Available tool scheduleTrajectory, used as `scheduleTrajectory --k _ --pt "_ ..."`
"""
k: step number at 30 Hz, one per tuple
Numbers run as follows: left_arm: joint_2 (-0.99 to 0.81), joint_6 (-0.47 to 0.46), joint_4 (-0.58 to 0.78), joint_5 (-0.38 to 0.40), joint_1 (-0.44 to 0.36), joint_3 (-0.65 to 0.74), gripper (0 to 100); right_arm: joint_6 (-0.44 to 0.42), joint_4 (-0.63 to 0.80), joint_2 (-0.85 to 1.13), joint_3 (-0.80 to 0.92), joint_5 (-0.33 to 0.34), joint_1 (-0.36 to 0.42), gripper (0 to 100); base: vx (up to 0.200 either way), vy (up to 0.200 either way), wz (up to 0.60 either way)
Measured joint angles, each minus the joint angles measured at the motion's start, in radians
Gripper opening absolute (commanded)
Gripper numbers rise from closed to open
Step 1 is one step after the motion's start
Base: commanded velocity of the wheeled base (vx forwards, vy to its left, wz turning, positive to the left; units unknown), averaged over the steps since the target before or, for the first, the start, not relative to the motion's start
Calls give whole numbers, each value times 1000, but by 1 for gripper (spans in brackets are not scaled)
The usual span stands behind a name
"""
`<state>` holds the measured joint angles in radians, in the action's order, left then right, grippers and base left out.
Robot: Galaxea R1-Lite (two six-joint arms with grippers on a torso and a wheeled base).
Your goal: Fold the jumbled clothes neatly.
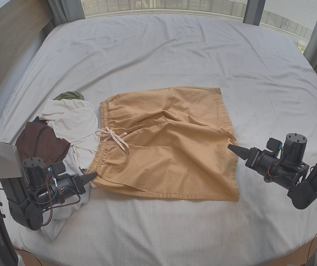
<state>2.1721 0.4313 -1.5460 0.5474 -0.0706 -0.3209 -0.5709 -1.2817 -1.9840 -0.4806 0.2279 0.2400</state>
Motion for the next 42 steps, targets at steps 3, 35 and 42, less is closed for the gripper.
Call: scheduleTrajectory --k 3,35,42 --pt "-16 -35 1 1 13 41 0 34 45 25 51 0 -17 100 0 0 0" --pt "24 -72 0 -9 21 6 0 71 -20 -129 289 115 8 100 0 0 0" --pt "26 -71 0 -8 21 4 0 67 -248 -226 291 120 16 100 0 0 0"
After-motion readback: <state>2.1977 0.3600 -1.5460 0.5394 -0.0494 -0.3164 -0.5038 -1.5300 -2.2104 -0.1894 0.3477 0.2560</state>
